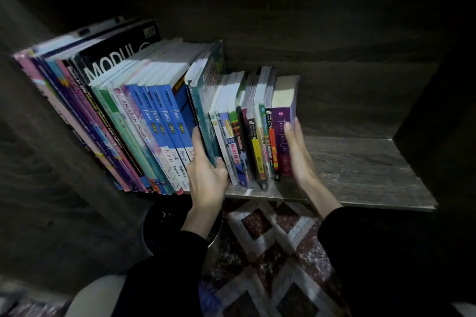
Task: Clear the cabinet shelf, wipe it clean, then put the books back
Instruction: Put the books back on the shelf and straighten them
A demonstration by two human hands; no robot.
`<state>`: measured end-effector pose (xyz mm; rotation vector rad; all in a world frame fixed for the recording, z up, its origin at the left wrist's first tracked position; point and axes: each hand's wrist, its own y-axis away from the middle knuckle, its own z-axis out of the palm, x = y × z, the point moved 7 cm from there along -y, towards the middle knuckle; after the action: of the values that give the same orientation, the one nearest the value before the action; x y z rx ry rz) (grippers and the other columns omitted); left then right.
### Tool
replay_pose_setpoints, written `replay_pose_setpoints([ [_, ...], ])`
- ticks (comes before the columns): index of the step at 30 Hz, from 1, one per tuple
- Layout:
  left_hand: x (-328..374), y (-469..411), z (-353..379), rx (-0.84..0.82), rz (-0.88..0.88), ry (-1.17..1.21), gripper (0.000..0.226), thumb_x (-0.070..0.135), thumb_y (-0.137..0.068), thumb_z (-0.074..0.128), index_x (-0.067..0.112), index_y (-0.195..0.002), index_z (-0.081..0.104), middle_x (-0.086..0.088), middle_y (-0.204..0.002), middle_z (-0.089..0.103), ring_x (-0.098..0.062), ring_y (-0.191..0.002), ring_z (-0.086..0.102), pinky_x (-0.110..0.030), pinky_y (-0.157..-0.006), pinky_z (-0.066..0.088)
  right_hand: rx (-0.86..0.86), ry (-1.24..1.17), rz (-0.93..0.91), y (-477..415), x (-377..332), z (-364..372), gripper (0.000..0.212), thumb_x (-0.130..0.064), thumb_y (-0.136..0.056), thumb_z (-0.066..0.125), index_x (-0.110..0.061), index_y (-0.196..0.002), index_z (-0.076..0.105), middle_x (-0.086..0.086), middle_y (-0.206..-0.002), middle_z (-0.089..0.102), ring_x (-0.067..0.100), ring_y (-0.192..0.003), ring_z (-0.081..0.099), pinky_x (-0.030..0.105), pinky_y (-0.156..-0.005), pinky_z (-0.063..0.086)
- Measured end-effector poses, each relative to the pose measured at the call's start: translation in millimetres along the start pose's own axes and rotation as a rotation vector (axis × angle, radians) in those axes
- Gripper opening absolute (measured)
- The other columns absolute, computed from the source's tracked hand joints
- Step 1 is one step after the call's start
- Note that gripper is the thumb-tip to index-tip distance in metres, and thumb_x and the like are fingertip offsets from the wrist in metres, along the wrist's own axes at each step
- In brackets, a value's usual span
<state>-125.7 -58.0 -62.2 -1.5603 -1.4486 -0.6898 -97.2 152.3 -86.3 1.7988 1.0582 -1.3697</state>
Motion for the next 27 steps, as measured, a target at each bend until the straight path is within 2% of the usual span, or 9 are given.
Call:
replay_pose_setpoints([
  [6, 4, 22, -1, -0.070, 0.037, -0.072, 0.083, 0.016, -0.097, 0.051, 0.028, -0.152, -0.010, -0.016, -0.117, 0.059, -0.023, -0.089, 0.059, -0.033, -0.075, 0.042, -0.156, 0.167, -0.145, 18, 14, 3, 0.117, -0.088, -0.056, 0.056, -0.060, -0.135, -0.025, -0.011, -0.160, -0.006, 0.017, -0.146, 0.013, 0.062, -0.113, 0.013],
  [8, 7, 34, -7, -0.055, 0.134, -0.069, 0.076, 0.009, -0.096, 0.050, 0.023, -0.153, 0.002, -0.017, -0.129, 0.052, -0.013, -0.103, 0.052, -0.019, -0.083, 0.035, -0.183, 0.237, -0.184, 21, 22, 8, 0.136, -0.081, -0.047, 0.073, -0.061, -0.130, -0.032, -0.009, -0.160, -0.012, 0.017, -0.148, 0.006, 0.063, -0.113, 0.015],
  [10, 5, 39, -18, 0.045, 0.245, -0.089, 0.065, 0.003, -0.091, 0.058, 0.014, -0.149, 0.029, -0.014, -0.117, 0.052, -0.001, -0.091, 0.044, -0.012, -0.079, 0.030, -0.162, 0.331, -0.228, 24, 26, 14, 0.147, -0.072, -0.044, 0.080, -0.055, -0.129, -0.039, -0.006, -0.158, -0.021, 0.017, -0.148, -0.007, 0.057, -0.117, 0.012],
  [12, 2, 39, -29, 0.171, 0.330, -0.204, 0.050, 0.011, -0.084, 0.070, 0.017, -0.129, 0.049, -0.013, -0.102, 0.052, -0.013, -0.085, 0.049, -0.022, -0.071, 0.035, -0.102, 0.437, -0.271, 27, 25, 18, 0.150, -0.064, -0.048, 0.082, -0.047, -0.126, -0.046, 0.000, -0.156, -0.027, 0.018, -0.146, -0.016, 0.052, -0.119, 0.008],
  [14, 0, 37, -37, 0.310, 0.381, -0.311, 0.051, 0.026, -0.078, 0.074, 0.017, -0.117, 0.044, -0.016, -0.102, 0.048, -0.023, -0.093, 0.045, -0.032, -0.067, 0.042, -0.019, 0.478, -0.286, 26, 25, 22, 0.150, -0.057, -0.053, 0.084, -0.036, -0.130, -0.042, 0.008, -0.157, -0.024, 0.022, -0.145, -0.017, 0.049, -0.120, 0.005],
  [16, -3, 29, -39, 0.397, 0.367, -0.377, 0.070, 0.042, -0.072, 0.071, 0.018, -0.128, 0.036, -0.015, -0.119, 0.036, -0.029, -0.105, 0.036, -0.050, -0.082, 0.045, 0.054, 0.487, -0.267, 24, 25, 26, 0.144, -0.056, -0.055, 0.083, -0.026, -0.135, -0.034, 0.016, -0.157, -0.018, 0.028, -0.146, -0.014, 0.046, -0.120, 0.002],
  [18, -6, 16, -39, 0.427, 0.330, -0.463, 0.098, 0.056, -0.066, 0.066, 0.024, -0.145, 0.018, -0.013, -0.137, 0.021, -0.034, -0.125, 0.026, -0.061, -0.098, 0.033, 0.083, 0.503, -0.237, 21, 26, 31, 0.142, -0.060, -0.055, 0.079, -0.022, -0.136, -0.030, 0.018, -0.157, -0.017, 0.031, -0.146, -0.013, 0.040, -0.118, -0.005],
  [22, -13, 7, -32, 0.395, 0.359, -0.552, 0.112, 0.065, -0.070, 0.059, 0.029, -0.151, -0.011, -0.017, -0.151, 0.005, -0.038, -0.140, 0.009, -0.066, -0.106, 0.018, 0.104, 0.551, -0.197, 19, 31, 32, 0.143, -0.074, -0.049, 0.063, -0.016, -0.136, -0.034, 0.018, -0.157, -0.017, 0.032, -0.146, -0.012, 0.037, -0.116, -0.004],
  [27, -27, 13, -18, 0.318, 0.316, -0.617, 0.106, 0.057, -0.079, 0.061, 0.025, -0.152, -0.008, -0.026, -0.153, 0.007, -0.044, -0.142, 0.009, -0.064, -0.109, 0.016, 0.165, 0.524, -0.167, 30, 31, 33, 0.140, -0.065, -0.056, 0.074, -0.021, -0.140, -0.029, 0.022, -0.157, -0.005, 0.035, -0.146, 0.001, 0.048, -0.119, 0.011],
])
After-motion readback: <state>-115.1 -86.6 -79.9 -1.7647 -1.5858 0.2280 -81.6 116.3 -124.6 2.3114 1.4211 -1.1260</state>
